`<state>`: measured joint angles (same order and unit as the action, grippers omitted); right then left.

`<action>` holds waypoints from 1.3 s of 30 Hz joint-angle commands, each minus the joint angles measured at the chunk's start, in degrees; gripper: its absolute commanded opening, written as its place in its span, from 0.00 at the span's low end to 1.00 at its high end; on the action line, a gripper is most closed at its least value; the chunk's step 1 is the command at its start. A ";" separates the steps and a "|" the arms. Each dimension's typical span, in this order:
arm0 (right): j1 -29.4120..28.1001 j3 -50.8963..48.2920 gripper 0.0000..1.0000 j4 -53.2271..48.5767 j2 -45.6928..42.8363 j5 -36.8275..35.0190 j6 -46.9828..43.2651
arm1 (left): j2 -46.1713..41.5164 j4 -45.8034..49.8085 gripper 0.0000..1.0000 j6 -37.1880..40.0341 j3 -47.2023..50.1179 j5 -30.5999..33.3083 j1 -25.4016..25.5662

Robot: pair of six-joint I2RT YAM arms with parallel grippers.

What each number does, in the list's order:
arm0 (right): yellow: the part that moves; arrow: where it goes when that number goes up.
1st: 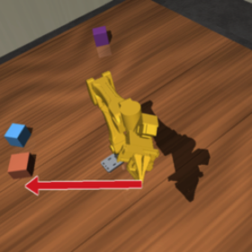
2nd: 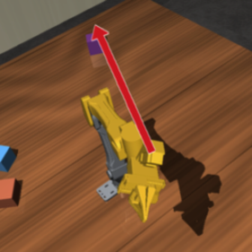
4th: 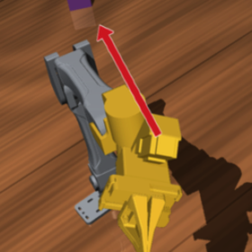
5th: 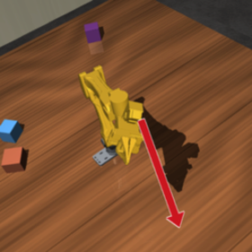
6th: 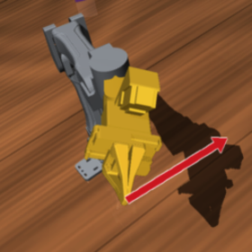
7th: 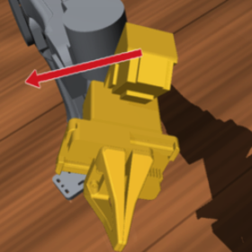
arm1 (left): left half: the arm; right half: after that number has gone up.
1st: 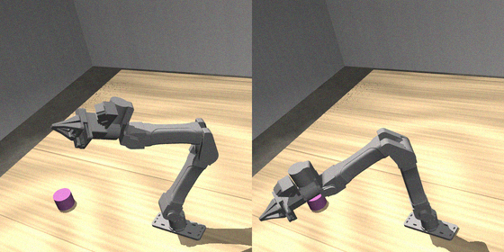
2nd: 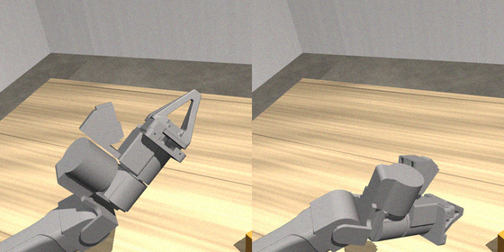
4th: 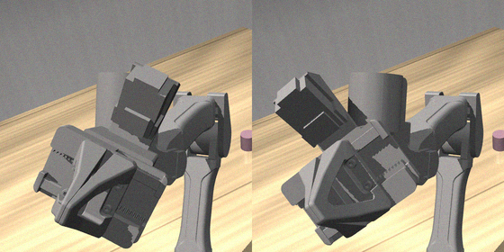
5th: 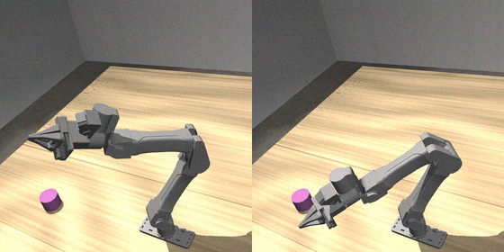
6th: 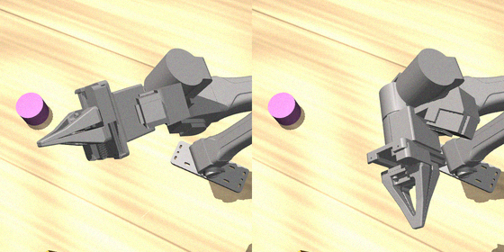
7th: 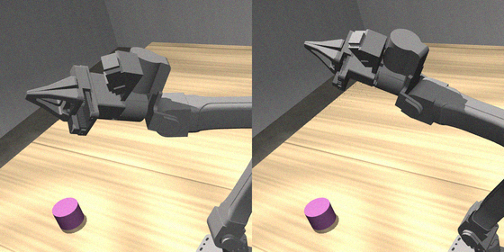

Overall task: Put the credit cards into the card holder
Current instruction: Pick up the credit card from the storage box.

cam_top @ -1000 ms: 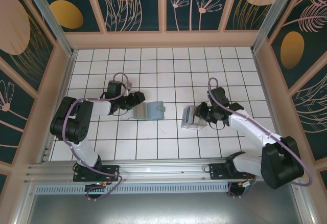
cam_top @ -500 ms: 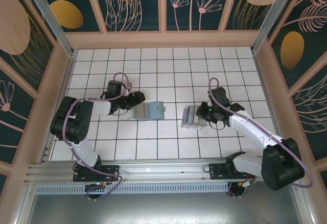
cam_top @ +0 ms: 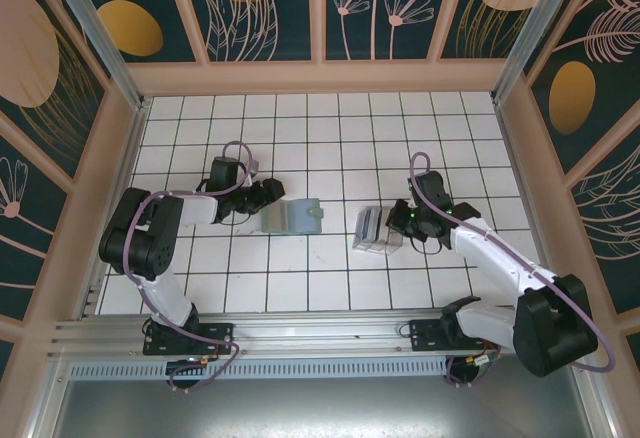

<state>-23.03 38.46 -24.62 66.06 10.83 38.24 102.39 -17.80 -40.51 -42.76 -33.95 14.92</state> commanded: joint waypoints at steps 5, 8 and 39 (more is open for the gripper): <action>-0.44 2.10 0.04 -3.40 -2.34 -2.07 -0.81 | 7.91 6.99 0.65 0.56 2.73 1.14 2.55; -0.51 2.20 0.04 -3.91 -2.46 -1.98 -0.97 | 7.65 6.70 0.65 0.43 3.21 1.41 2.47; -1.67 11.18 0.00 3.46 -0.45 12.12 -11.46 | -3.86 12.74 0.69 0.42 7.68 8.79 2.55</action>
<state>-23.42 51.40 -30.48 63.48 12.47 28.47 97.23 -17.17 -38.59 -39.00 -26.48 17.50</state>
